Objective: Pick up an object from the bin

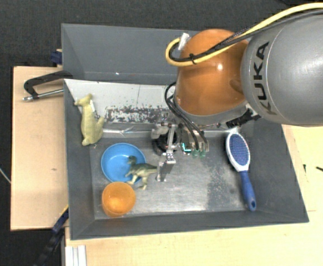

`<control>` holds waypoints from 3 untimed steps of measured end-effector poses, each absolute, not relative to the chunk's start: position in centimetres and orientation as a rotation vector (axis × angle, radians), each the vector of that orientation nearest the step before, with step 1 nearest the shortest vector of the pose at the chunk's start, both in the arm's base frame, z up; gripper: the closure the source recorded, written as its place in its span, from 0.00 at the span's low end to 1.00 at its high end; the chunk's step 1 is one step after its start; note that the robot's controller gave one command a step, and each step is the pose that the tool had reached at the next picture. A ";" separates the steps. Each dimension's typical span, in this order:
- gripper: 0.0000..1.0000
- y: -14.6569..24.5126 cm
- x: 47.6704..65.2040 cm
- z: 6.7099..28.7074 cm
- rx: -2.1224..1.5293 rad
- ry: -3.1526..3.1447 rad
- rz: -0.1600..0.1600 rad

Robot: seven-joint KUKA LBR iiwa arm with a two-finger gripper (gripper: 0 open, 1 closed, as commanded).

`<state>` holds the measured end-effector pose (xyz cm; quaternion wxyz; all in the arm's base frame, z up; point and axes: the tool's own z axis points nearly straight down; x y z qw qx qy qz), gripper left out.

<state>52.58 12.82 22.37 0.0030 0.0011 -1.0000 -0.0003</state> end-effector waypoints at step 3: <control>1.00 14.3 55.5 21.3 0.256 -3.145 -0.005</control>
Offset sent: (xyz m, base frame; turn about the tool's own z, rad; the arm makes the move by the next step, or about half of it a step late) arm 0.0267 0.0183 -0.1537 -0.1632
